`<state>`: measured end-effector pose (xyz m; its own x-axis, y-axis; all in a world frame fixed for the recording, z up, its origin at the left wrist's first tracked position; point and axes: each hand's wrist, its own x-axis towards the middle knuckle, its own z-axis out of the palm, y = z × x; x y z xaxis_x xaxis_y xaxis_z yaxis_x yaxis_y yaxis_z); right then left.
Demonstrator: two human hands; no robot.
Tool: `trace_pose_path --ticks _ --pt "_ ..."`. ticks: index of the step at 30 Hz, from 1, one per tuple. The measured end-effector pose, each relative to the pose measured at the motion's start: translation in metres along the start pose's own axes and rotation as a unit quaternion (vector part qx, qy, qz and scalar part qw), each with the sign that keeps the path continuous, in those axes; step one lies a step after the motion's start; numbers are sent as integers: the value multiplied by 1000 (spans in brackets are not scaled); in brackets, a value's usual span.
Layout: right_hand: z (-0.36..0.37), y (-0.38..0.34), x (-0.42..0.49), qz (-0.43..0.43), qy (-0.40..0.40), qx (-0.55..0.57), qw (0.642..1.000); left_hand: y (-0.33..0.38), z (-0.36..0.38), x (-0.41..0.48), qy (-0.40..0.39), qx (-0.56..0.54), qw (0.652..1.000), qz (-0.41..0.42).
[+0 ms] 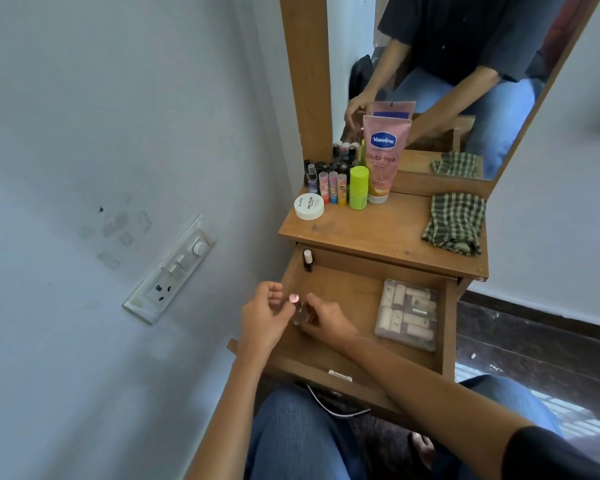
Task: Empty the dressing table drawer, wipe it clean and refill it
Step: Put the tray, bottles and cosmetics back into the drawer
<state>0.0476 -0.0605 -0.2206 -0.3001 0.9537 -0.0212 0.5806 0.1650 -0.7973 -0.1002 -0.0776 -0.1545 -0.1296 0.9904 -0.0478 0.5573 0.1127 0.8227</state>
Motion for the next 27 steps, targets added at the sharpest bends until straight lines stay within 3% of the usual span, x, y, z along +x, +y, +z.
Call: trace_pose_path --ticks 8,15,21,27 --pt "12 -10 10 15 -29 -15 999 2 -19 -1 110 -6 994 21" --pt "20 -12 15 27 -31 -20 999 -1 -11 -4 110 -10 994 7" --pt "21 -8 19 43 17 -7 999 -1 -11 -7 101 -2 995 2" --pt "18 -10 18 49 4 -9 999 -1 -12 -6 104 7 995 5"
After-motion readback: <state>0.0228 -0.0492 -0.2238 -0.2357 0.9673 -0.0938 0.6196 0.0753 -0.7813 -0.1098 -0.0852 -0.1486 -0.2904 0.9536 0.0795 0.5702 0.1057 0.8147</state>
